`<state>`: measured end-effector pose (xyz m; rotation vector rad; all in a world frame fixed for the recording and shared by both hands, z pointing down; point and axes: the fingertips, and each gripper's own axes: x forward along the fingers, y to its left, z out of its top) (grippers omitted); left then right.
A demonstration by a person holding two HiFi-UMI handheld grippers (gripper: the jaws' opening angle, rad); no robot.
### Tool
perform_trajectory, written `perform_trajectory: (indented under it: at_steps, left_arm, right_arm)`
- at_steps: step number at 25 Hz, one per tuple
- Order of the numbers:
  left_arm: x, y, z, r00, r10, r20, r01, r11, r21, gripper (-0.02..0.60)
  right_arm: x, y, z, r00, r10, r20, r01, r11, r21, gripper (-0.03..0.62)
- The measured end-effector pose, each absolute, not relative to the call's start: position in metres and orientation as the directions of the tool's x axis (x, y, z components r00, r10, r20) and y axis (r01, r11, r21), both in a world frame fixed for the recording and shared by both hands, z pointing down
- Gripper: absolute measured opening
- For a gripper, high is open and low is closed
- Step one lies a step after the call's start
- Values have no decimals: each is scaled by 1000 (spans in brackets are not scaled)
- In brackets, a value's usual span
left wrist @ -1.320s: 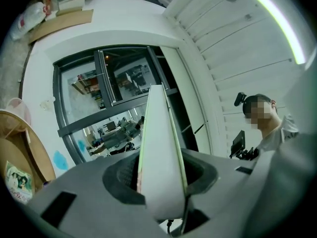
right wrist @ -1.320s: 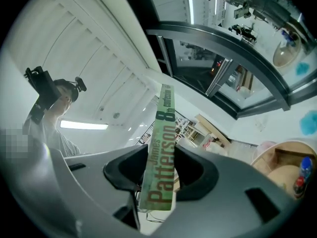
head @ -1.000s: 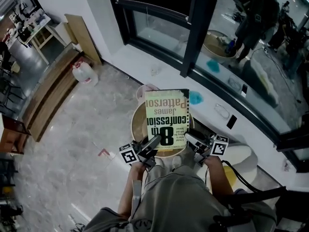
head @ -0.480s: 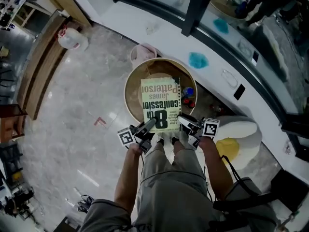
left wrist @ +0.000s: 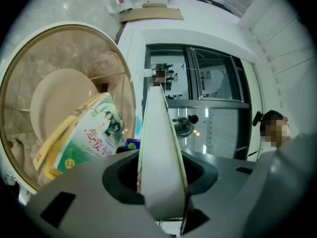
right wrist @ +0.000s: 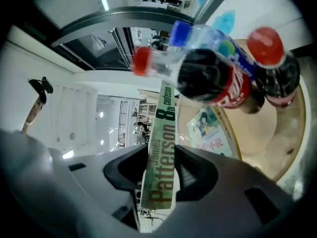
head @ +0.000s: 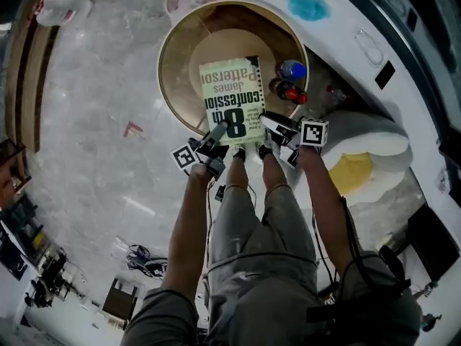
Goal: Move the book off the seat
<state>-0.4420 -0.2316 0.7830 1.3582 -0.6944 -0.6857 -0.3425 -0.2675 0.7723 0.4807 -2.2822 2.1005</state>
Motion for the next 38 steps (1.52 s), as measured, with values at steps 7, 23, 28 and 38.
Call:
perform_trajectory:
  at_steps: [7,23,28,38]
  left_arm:
    - [-446,-215,862,614,-777,135,81,233,969,175]
    - [-455,-207,885,591,-774,227,111,357,928,306]
    - [-483,-172,884,583,-712,392,-131,394,910,327]
    - [-553,-219,810,422,-810,407,-515,155,843,327]
  right_arm:
    - [-350,-253,855,-946,-201,256,-251,-48,-967,172]
    - [-347,-248,889,-926,-198,322,-307,-104,-946,167]
    - [-340,-247,900,-847,-126,517,-529,102,-842,215]
    - [-346,-268,819,-763,-172,623,-635,381,-672,284]
